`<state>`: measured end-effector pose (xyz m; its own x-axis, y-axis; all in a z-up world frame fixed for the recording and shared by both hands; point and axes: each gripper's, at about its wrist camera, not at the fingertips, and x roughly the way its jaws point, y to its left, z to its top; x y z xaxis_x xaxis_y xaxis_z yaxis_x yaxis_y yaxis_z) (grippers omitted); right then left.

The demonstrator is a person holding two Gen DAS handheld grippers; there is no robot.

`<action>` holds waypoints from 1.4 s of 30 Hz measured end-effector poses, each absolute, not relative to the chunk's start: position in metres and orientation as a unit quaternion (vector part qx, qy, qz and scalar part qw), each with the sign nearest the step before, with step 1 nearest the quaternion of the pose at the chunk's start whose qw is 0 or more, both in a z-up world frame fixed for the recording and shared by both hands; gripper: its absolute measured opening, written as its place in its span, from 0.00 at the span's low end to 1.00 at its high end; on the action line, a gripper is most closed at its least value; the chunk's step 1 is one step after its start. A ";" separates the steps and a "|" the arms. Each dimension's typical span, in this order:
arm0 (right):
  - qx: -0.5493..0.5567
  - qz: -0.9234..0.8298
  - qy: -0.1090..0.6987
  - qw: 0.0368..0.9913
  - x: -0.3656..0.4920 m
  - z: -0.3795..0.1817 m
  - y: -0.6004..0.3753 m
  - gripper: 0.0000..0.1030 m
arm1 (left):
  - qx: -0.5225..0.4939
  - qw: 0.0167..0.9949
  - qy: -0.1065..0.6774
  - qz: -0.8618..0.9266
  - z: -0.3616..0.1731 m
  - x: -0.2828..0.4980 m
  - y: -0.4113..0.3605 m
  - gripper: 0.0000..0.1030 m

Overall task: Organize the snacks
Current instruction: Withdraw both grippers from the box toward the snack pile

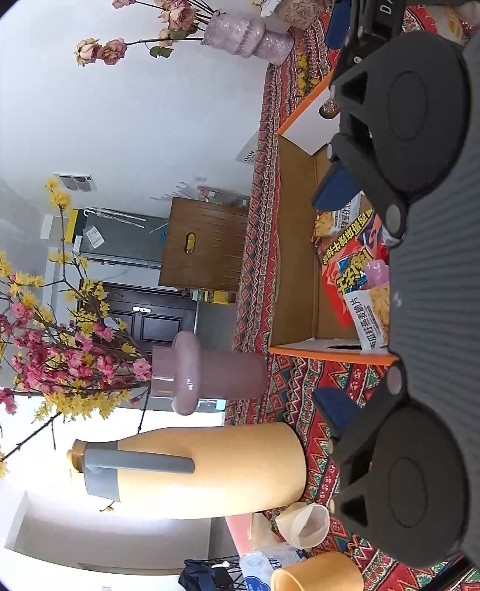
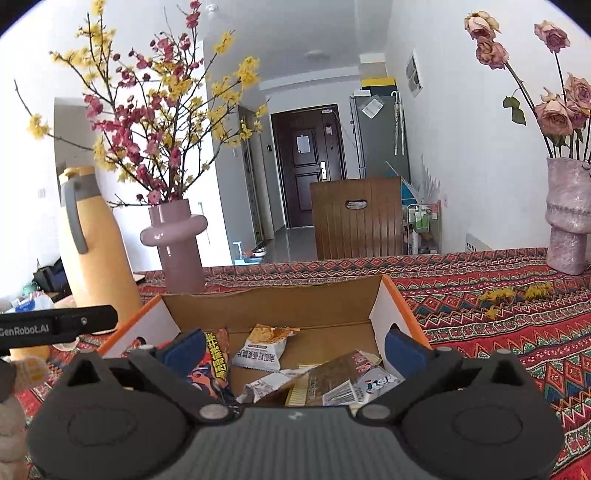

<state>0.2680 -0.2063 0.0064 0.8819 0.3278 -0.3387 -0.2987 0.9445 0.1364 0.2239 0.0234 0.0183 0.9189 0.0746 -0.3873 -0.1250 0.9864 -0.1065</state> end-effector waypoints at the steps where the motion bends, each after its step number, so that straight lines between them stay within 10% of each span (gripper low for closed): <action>1: 0.041 0.161 0.181 0.969 0.268 0.007 -0.207 1.00 | -0.066 0.977 0.196 0.051 0.018 0.224 0.024 1.00; 42: 0.041 0.150 0.171 0.973 0.178 0.029 -0.232 1.00 | -0.033 0.980 0.193 0.020 0.039 0.121 0.019 1.00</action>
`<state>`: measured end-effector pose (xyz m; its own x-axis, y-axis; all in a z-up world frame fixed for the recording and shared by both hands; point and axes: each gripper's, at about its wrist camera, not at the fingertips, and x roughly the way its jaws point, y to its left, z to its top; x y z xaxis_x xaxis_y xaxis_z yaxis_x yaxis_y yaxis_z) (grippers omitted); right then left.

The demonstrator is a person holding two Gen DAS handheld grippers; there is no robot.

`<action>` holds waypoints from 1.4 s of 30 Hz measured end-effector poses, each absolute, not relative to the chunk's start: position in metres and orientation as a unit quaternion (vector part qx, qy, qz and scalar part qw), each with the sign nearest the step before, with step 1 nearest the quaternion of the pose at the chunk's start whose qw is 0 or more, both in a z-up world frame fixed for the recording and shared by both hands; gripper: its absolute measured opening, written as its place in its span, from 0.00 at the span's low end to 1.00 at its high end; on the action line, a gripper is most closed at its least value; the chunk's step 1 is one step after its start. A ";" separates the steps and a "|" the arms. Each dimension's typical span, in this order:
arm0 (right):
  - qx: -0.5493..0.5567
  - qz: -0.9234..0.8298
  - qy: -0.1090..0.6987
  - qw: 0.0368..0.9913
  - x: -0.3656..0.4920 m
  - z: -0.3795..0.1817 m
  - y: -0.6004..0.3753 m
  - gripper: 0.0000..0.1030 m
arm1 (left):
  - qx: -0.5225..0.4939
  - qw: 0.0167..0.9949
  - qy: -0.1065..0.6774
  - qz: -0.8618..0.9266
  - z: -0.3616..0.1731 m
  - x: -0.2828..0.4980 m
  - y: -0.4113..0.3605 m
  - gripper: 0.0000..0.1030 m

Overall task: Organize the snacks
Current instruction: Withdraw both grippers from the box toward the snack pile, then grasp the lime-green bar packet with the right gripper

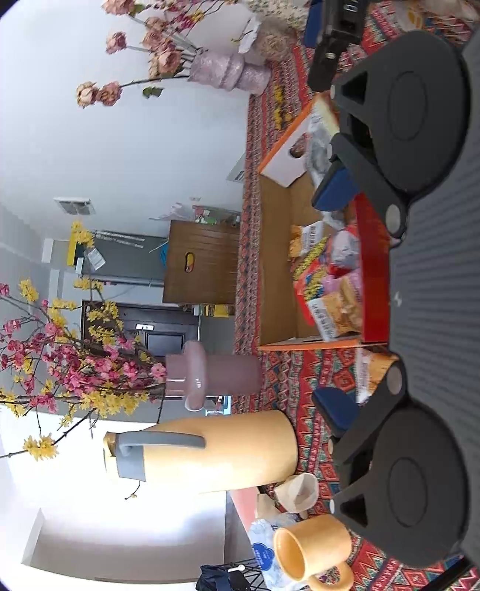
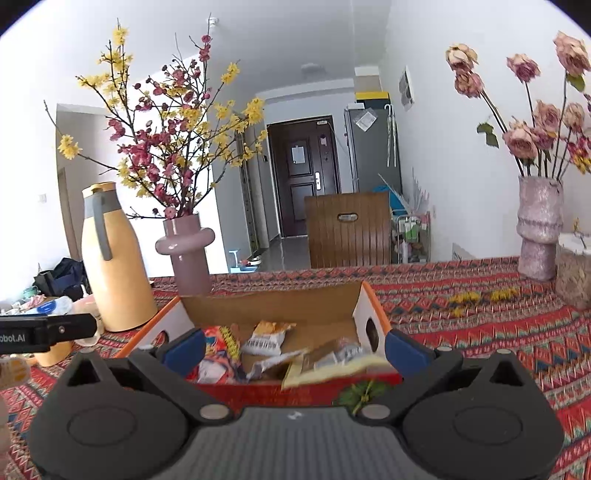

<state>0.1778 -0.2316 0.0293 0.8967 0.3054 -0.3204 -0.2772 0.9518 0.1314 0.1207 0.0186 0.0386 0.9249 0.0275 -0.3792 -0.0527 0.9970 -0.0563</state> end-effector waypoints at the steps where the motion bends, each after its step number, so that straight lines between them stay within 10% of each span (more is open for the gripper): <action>1: 0.046 0.149 0.174 0.972 0.174 0.027 -0.233 1.00 | -0.030 0.980 0.197 0.019 0.034 0.116 0.020 1.00; 31: 0.019 0.110 0.303 0.947 0.075 -0.047 -0.201 0.92 | -0.044 0.963 0.265 0.032 -0.008 0.019 0.025 1.00; 42: 0.026 0.106 0.318 0.942 0.064 -0.057 -0.207 0.50 | -0.048 0.958 0.281 0.027 -0.012 0.016 0.022 1.00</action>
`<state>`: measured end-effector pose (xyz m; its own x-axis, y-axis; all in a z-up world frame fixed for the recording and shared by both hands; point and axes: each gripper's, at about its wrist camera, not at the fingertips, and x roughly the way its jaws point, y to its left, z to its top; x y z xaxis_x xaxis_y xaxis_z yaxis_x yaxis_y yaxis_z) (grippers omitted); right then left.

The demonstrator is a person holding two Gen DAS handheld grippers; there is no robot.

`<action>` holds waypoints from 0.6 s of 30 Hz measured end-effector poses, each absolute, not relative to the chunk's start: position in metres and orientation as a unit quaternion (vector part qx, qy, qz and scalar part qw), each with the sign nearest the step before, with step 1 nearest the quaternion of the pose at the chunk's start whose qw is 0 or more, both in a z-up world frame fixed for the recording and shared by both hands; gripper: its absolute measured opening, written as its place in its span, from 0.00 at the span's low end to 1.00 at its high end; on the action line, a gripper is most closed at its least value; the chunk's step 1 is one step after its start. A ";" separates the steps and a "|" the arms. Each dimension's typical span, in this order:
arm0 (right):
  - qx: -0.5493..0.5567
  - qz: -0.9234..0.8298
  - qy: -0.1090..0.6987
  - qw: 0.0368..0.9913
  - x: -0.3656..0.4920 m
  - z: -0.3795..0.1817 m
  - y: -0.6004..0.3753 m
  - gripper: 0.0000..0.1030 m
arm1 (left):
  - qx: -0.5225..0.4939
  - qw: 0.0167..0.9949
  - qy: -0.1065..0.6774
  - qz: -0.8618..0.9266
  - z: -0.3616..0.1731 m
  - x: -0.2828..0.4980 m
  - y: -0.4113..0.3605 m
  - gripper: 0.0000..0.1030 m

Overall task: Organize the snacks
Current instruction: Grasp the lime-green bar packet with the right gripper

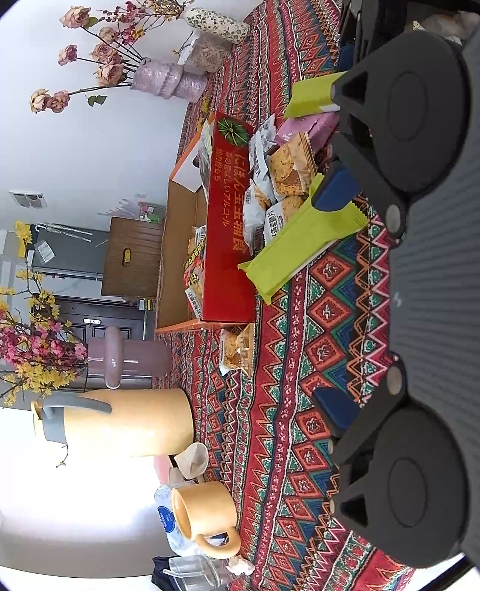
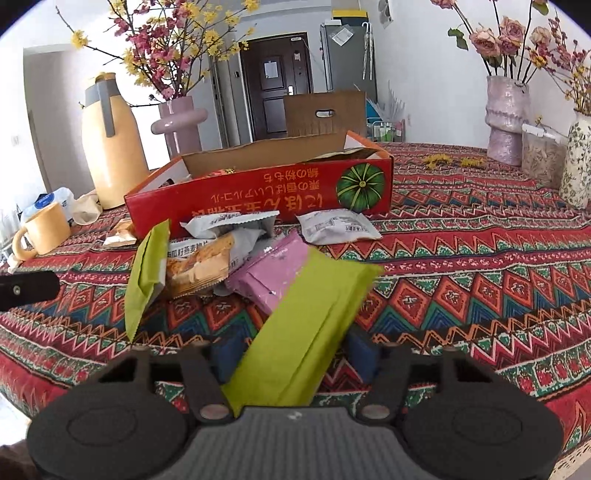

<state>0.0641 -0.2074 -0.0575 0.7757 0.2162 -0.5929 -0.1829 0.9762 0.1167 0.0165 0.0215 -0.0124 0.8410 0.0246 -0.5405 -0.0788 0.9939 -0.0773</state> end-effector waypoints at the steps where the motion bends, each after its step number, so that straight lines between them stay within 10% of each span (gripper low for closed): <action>1: 0.027 0.108 0.317 0.942 0.064 -0.058 -0.209 0.48 | -0.049 0.958 0.282 0.027 -0.013 0.017 0.022 1.00; 18: 0.060 0.078 0.250 0.963 0.062 -0.034 -0.257 0.36 | -0.041 0.956 0.280 0.073 0.001 0.050 0.044 1.00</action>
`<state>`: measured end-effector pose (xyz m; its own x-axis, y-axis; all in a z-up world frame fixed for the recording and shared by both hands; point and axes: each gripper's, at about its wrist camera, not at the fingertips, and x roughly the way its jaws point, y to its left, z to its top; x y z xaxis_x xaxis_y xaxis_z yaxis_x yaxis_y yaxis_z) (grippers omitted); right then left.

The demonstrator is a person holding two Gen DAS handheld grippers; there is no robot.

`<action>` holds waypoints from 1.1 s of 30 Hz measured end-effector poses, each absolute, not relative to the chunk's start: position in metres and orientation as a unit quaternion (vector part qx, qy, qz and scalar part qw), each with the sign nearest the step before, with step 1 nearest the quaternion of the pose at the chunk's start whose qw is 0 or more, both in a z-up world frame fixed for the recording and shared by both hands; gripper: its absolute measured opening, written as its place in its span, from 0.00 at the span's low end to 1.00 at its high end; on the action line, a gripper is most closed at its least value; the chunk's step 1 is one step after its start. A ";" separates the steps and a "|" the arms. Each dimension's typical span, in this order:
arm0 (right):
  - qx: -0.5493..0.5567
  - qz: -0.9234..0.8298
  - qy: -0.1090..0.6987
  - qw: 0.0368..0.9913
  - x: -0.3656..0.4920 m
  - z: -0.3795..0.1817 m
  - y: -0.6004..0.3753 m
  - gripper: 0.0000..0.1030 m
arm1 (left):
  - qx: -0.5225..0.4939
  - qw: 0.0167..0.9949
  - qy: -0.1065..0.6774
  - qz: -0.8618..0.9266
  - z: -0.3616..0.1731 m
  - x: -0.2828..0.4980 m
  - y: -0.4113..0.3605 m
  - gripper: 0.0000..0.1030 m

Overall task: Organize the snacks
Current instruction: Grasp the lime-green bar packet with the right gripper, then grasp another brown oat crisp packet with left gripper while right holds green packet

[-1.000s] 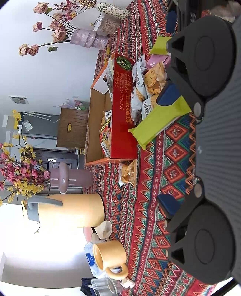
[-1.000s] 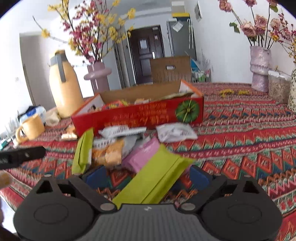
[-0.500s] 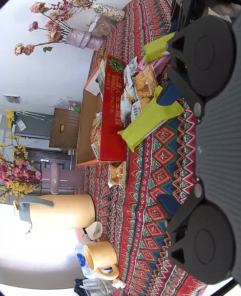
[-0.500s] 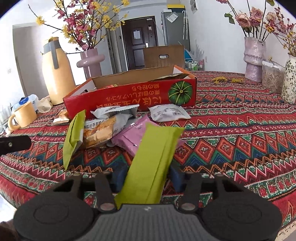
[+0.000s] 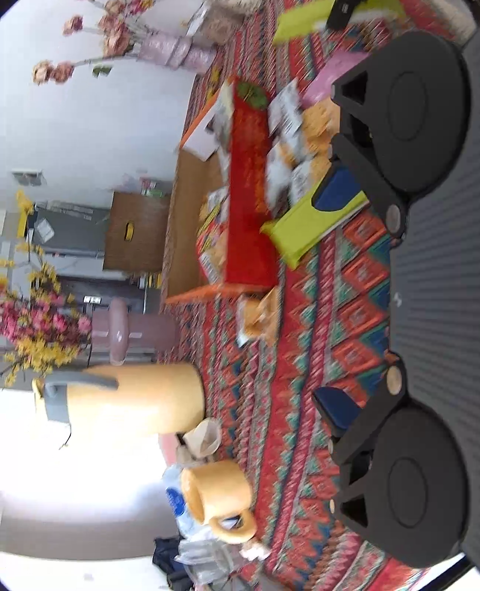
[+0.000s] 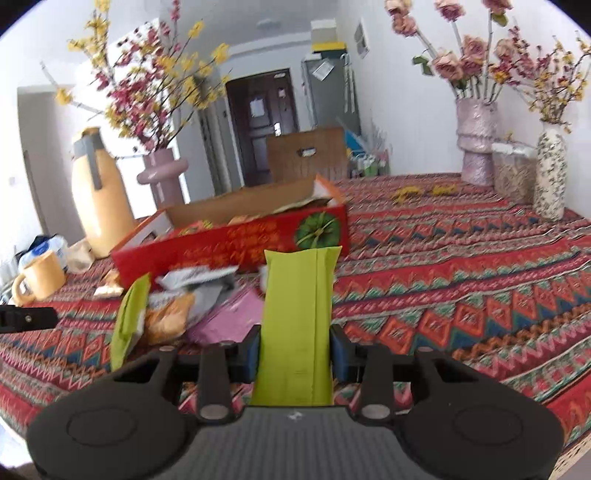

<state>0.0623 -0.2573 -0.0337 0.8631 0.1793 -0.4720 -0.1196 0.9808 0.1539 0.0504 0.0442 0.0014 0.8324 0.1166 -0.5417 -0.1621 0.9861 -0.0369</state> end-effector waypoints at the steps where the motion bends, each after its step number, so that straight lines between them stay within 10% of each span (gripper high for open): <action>1: 0.062 0.072 0.247 0.964 0.066 -0.033 -0.262 0.36 | -0.040 0.956 0.279 0.080 0.003 0.057 0.049 1.00; 33: 0.107 0.028 0.261 0.959 0.164 -0.056 -0.296 0.36 | 0.032 0.939 0.332 0.086 -0.045 0.207 0.086 0.87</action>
